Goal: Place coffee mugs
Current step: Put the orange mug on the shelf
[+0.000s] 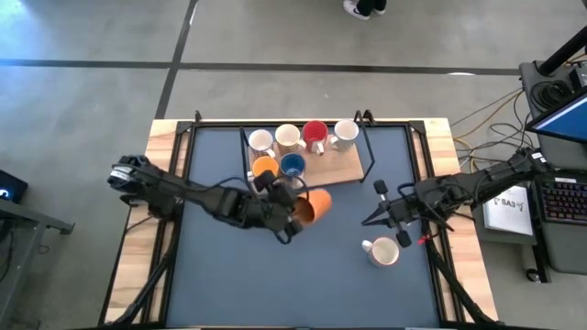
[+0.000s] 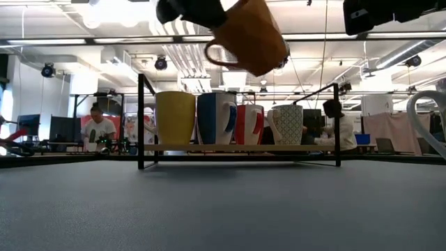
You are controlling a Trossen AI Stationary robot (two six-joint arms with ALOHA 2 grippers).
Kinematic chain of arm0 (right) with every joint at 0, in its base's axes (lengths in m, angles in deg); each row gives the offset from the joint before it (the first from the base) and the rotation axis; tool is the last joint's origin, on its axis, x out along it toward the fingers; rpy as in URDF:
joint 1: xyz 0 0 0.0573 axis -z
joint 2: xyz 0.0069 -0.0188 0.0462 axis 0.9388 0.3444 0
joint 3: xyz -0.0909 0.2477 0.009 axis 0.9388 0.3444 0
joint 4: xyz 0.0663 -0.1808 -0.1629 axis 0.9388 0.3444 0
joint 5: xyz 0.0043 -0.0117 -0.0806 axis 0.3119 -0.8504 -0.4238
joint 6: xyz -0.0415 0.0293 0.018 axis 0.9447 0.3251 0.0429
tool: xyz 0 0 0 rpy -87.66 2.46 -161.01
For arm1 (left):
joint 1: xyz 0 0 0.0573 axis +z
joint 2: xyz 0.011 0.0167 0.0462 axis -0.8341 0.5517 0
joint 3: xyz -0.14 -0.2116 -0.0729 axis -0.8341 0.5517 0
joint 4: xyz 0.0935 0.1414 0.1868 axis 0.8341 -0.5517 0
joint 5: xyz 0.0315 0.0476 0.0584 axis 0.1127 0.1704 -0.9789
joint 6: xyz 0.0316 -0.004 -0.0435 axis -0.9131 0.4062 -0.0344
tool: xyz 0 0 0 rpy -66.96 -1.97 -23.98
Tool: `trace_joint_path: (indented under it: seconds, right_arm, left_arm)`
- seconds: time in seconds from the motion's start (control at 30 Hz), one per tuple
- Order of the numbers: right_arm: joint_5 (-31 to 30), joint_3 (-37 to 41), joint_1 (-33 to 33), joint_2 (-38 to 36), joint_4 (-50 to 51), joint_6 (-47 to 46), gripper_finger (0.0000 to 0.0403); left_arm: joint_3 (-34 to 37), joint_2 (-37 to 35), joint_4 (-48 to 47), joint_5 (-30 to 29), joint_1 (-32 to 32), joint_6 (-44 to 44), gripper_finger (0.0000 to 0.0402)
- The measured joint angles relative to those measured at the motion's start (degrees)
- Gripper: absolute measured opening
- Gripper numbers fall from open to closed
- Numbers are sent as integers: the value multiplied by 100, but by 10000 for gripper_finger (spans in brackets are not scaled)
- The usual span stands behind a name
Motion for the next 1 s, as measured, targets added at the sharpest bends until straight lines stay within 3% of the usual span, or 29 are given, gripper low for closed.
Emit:
trace_joint_path:
  seconds: [0.5,0.67,1.0]
  right_arm:
    - [-48,9,2,212,9,0,9]
    - [-48,9,2,219,12,-15,9]
    - [-305,9,4,212,16,-42,9]
  left_arm:
    - [0,9,1025,61,791,-391,8]
    - [-2,9,1381,595,1217,-677,8]
    - [-2,9,1605,982,1750,-668,7]
